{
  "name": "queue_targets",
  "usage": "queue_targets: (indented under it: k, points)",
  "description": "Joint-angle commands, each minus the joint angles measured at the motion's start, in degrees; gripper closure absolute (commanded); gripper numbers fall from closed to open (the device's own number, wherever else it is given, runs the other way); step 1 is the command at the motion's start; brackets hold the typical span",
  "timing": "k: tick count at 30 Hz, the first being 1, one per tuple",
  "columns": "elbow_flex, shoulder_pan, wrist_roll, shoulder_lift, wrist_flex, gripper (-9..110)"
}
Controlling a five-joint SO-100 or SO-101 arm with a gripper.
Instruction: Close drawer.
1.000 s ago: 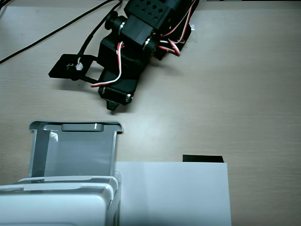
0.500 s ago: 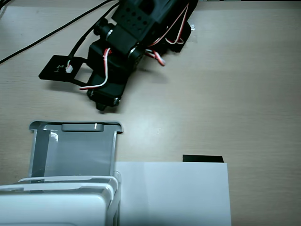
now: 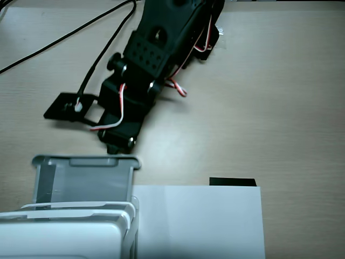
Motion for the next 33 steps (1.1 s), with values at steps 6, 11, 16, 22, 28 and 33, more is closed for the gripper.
queue_targets:
  k: [6,11,16,22,28,33]
  points:
    - [-17.14,-4.75,1.85,-10.37,-2.37,101]
    - [-21.18,-6.59,1.67,-13.27,-2.64,101]
    - [-21.80,-7.73,0.70,-14.68,-2.64,101]
    - [-22.32,-7.82,0.26,-15.03,-2.64,101]
    - [-21.53,-6.94,-1.05,-12.83,-1.58,101]
    - [-16.87,-6.33,-2.64,-8.35,1.23,101]
